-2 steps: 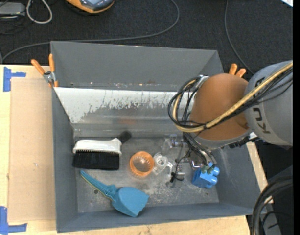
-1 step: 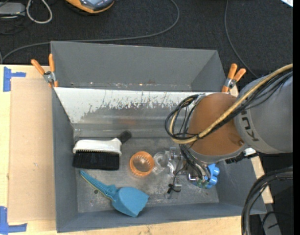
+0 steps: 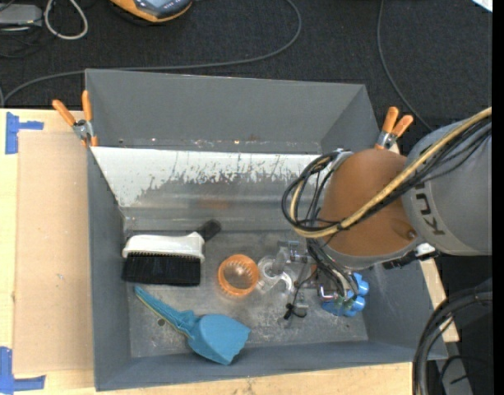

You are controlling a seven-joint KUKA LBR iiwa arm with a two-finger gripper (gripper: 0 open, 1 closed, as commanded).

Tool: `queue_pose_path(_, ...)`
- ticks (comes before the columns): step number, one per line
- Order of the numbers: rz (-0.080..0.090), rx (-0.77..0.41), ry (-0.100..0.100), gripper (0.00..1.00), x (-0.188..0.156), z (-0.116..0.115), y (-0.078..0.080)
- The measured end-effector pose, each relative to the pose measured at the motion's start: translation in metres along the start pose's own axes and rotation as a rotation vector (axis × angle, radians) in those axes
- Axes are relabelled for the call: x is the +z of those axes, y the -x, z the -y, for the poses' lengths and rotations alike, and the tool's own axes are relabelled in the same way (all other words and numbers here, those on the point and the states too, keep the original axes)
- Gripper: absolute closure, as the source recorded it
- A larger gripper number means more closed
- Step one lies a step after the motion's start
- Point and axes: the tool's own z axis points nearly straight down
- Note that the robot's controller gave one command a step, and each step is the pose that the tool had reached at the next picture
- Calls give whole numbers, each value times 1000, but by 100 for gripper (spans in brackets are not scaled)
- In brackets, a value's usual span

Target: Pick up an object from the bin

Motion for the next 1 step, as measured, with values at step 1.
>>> queue_pose_path(1, 6, 20, -2, 0, 13, -10, 0)
